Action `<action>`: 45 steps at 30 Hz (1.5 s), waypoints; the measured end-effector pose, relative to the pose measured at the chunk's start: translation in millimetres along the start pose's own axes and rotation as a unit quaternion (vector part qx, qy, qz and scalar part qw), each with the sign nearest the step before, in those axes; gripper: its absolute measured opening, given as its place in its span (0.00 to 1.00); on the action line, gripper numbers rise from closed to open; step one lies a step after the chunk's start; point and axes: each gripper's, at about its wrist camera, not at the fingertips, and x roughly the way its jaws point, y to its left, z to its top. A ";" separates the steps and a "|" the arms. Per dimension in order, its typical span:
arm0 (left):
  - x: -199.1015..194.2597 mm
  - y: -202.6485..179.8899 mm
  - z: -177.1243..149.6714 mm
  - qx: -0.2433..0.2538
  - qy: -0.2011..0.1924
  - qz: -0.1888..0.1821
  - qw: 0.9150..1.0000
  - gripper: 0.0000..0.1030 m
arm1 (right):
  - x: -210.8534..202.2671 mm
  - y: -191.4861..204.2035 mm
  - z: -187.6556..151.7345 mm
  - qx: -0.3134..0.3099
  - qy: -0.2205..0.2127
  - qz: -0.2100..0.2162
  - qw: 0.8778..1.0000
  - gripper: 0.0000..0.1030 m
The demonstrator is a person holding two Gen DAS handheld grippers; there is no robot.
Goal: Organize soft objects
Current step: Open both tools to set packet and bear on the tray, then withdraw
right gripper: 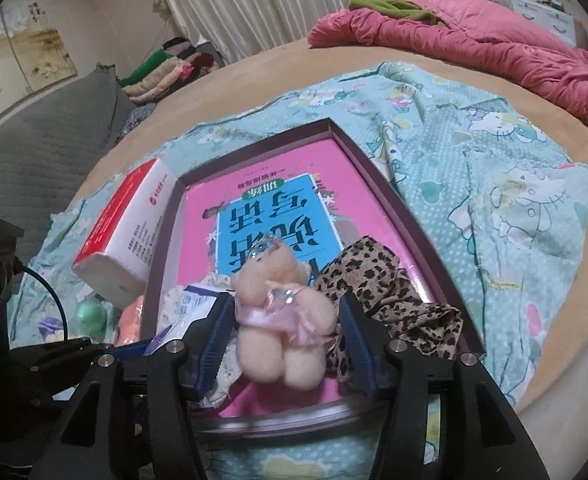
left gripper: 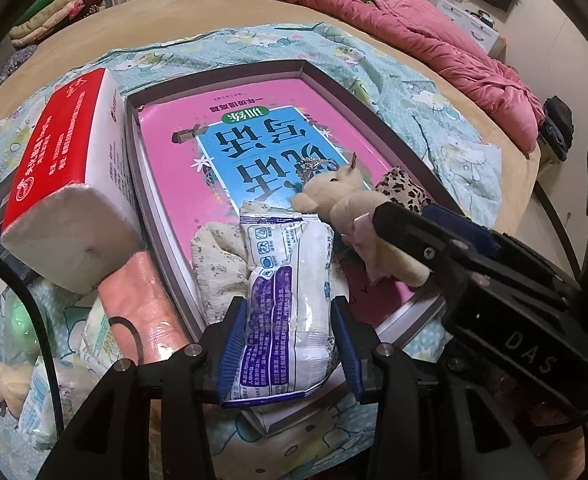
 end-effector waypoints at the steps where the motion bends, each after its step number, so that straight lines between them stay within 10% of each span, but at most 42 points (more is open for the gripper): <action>1: -0.5 -0.9 -0.3 0.002 0.000 -0.001 1.000 0.42 | -0.8 -0.8 0.5 0.003 -0.002 0.000 1.000 0.55; 45: -58.6 17.4 -10.5 -0.007 -0.047 0.036 0.998 0.69 | -34.1 -7.6 2.7 0.034 -0.074 -0.003 0.997 0.73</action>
